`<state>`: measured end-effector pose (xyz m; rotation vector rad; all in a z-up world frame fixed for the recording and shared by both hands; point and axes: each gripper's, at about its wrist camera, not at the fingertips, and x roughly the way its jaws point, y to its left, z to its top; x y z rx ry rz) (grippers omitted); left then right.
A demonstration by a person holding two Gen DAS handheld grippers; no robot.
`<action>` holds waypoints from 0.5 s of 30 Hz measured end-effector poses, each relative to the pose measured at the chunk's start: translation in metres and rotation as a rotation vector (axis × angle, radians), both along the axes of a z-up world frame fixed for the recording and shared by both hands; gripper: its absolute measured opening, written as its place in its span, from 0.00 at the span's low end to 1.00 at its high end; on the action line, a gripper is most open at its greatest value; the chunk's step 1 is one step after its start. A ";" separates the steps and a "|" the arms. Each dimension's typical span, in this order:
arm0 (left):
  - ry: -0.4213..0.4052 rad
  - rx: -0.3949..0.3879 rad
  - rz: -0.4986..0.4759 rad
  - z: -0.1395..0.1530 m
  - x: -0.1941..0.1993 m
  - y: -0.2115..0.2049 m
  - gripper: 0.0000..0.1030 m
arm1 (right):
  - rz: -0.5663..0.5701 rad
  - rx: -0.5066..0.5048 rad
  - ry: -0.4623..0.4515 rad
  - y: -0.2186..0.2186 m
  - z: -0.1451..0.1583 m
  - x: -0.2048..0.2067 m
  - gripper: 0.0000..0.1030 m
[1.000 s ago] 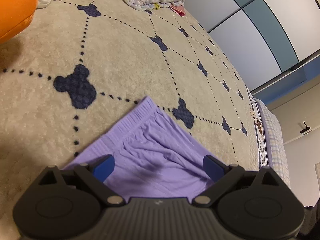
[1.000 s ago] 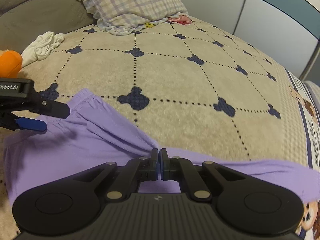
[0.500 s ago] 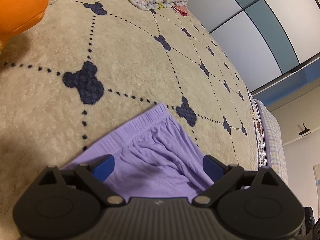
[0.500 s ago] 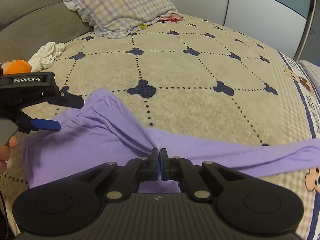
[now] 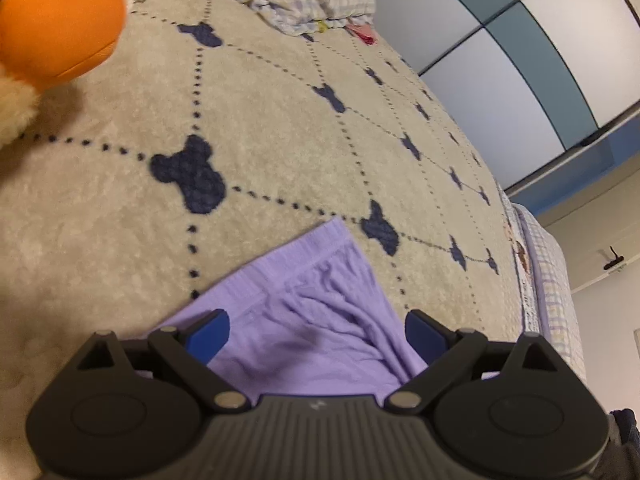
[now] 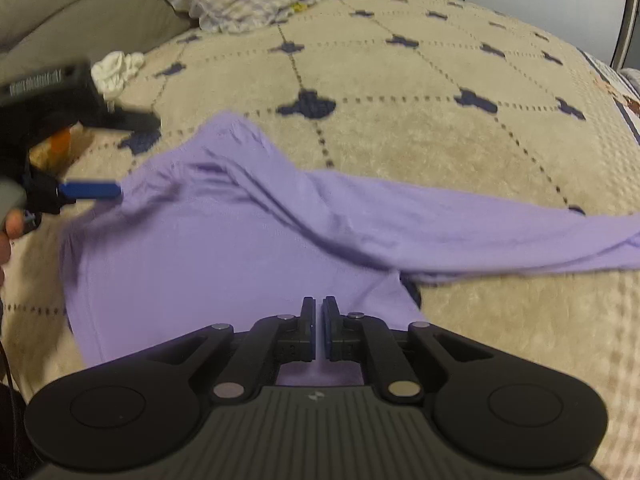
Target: Fold clothes
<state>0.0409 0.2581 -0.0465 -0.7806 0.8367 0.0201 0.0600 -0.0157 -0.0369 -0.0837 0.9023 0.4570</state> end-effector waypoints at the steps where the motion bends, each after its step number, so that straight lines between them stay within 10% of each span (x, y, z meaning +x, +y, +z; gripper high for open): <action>1: 0.003 -0.005 0.002 -0.001 -0.001 0.001 0.92 | -0.001 0.017 -0.009 0.001 0.002 0.003 0.10; 4: 0.006 -0.017 0.007 -0.003 -0.003 0.004 0.91 | -0.003 0.068 -0.037 0.002 0.008 0.013 0.32; 15: -0.063 -0.044 -0.035 -0.001 -0.001 -0.003 0.86 | -0.009 0.113 -0.057 0.018 -0.005 0.041 0.34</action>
